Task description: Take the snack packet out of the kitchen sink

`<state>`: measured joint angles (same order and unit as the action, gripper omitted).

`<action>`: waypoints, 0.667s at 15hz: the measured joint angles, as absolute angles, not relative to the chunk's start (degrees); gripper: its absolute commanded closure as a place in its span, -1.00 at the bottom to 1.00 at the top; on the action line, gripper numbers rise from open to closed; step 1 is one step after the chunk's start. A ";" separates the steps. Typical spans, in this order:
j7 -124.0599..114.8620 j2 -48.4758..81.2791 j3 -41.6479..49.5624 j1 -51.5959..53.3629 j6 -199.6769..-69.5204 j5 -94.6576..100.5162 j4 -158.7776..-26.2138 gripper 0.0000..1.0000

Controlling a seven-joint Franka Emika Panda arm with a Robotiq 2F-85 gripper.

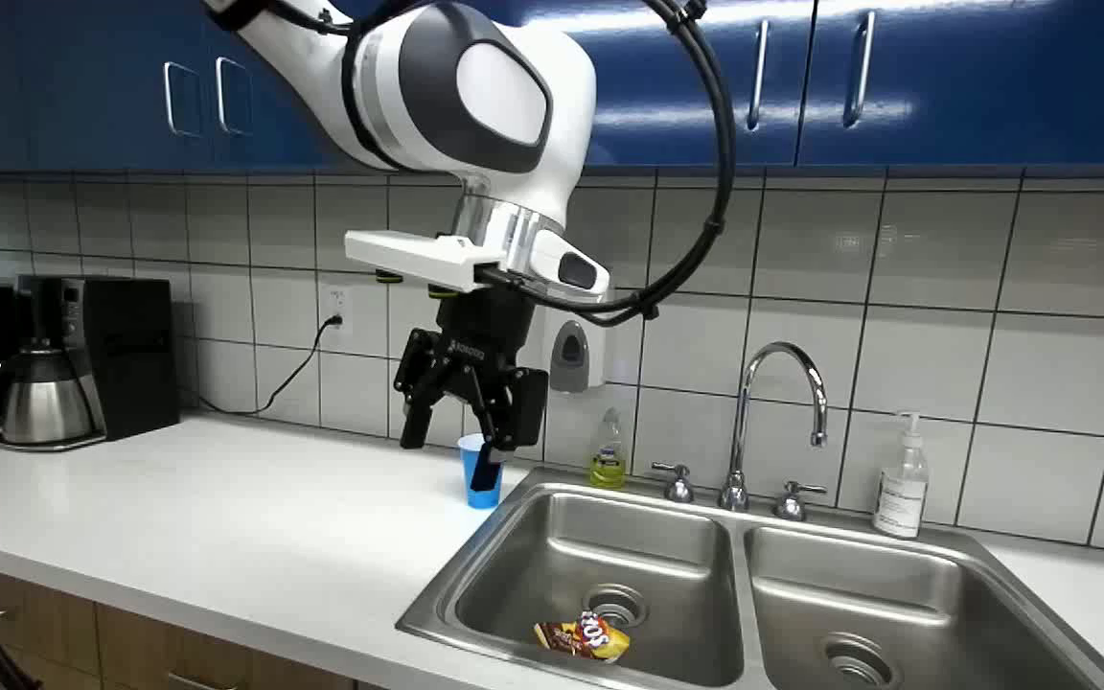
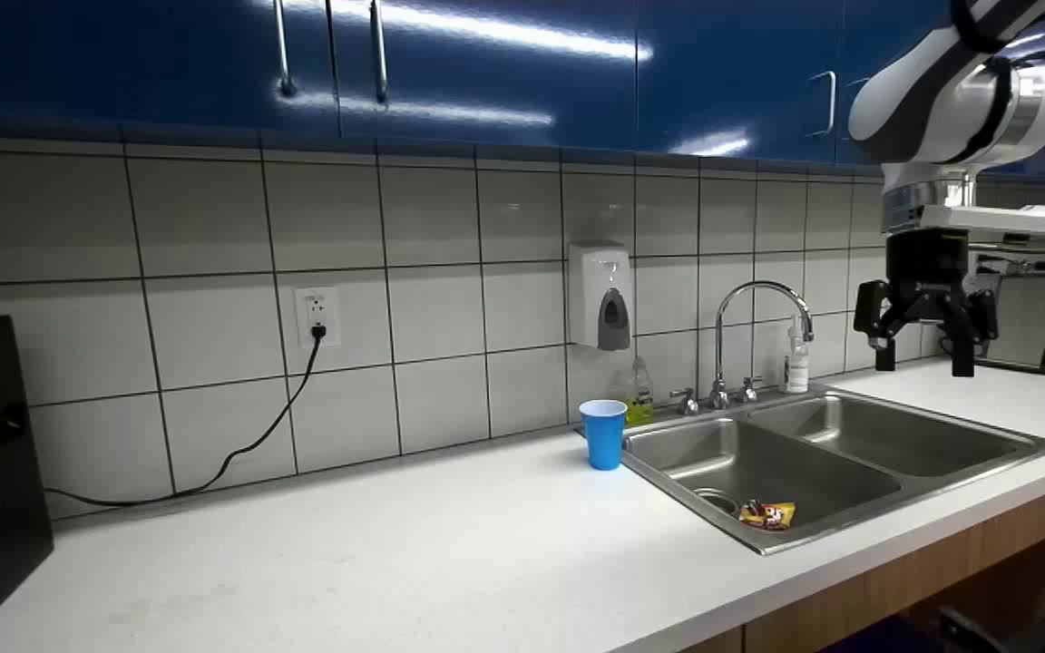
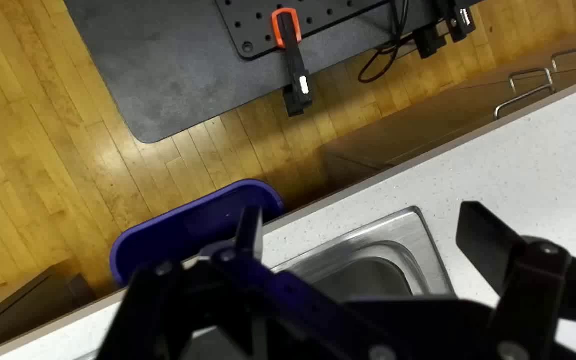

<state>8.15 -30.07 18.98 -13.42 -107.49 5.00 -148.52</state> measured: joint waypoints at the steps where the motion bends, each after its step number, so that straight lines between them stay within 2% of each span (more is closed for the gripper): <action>1: 8.15 -30.07 18.99 -13.42 -107.50 5.00 -148.52 -1.00; 5: 8.15 -28.94 18.93 -13.42 -110.06 4.77 -148.57 -1.00; 10: 8.15 -21.42 18.94 -13.40 -121.85 3.19 -148.52 -1.00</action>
